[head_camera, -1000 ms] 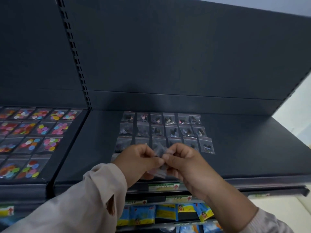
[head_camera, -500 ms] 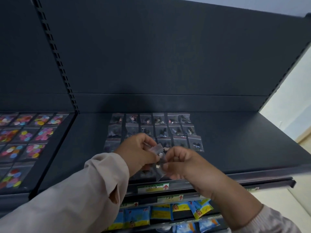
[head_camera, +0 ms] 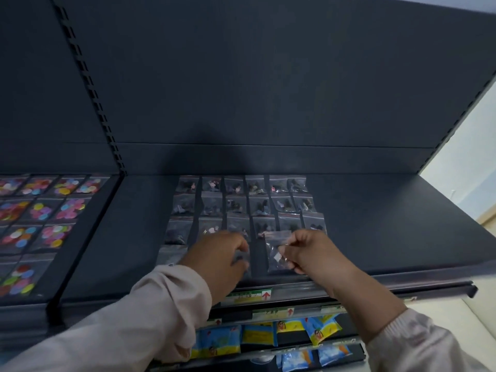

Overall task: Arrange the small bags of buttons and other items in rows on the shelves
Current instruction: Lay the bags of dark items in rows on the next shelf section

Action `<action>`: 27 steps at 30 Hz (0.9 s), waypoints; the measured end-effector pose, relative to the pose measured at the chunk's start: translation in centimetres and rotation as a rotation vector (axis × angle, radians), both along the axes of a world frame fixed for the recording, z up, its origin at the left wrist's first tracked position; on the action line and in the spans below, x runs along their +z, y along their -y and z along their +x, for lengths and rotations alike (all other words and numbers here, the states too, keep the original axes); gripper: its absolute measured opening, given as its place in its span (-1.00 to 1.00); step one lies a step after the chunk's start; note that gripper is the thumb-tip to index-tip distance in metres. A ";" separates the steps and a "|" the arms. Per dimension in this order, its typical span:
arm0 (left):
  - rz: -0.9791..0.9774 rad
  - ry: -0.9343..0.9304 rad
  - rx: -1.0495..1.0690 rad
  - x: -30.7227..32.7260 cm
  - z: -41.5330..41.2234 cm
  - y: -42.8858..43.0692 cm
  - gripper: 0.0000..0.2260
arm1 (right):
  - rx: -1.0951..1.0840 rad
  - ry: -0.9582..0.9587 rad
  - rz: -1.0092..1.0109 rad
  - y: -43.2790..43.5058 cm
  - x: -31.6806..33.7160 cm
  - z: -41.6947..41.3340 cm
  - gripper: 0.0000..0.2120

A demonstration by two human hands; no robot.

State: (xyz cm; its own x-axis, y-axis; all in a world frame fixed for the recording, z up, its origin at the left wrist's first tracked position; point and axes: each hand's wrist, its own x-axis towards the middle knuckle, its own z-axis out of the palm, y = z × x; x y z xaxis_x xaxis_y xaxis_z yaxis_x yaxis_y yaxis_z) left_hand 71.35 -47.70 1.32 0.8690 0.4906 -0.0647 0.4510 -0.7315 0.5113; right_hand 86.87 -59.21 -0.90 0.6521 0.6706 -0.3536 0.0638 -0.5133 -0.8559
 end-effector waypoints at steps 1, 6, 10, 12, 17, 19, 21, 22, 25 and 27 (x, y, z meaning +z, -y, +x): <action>0.049 -0.037 -0.046 -0.3 -0.1 0.1 -0.81 | 0.012 0.008 -0.014 -0.2 -0.2 0.0 -0.91; 0.148 -0.179 -0.196 -1.5 -0.6 0.8 -0.67 | 0.041 0.076 -0.104 -1.3 -1.0 -0.2 -0.88; 0.180 -0.285 -0.256 -1.8 -1.0 1.1 -0.56 | 0.116 0.480 -0.267 -1.0 -0.7 -0.5 -0.70; 0.187 -0.317 -0.269 -1.8 -1.2 1.2 -0.51 | 0.152 0.626 -0.272 -0.5 -0.4 -0.7 -0.68; 0.195 -0.343 -0.306 -1.9 -1.4 1.3 -0.42 | 0.392 0.832 -0.055 0.4 -1.1 -0.8 -0.85; 0.193 -0.379 -0.315 -2.2 -1.3 1.2 -0.38 | 0.489 0.852 -0.038 0.5 -1.7 -0.7 -0.83; 0.198 -0.405 -0.328 -2.7 -1.2 1.1 -0.35 | 0.519 0.846 -0.051 0.4 -2.0 -0.6 -0.82; 0.203 -0.412 -0.335 -2.9 -1.2 1.1 -0.35 | 0.517 0.840 -0.051 0.3 -2.1 -0.6 -0.81; 0.203 -0.423 -0.343 -3.0 -1.3 1.0 -0.34 | 0.514 0.842 -0.036 0.2 -2.3 -0.6 -0.78; 0.194 -0.423 -0.341 -2.9 -1.2 1.0 -0.33 | 0.517 0.848 -0.040 0.3 -2.4 -0.6 -0.77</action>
State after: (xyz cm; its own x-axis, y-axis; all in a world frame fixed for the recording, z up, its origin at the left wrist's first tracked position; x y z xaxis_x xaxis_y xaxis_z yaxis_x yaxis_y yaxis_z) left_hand 70.10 -48.68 -1.56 0.8981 0.2247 -0.3781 0.3093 -0.9339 0.1796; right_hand 86.29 -59.49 -3.34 0.3305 0.9415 0.0662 0.8706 -0.2771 -0.4066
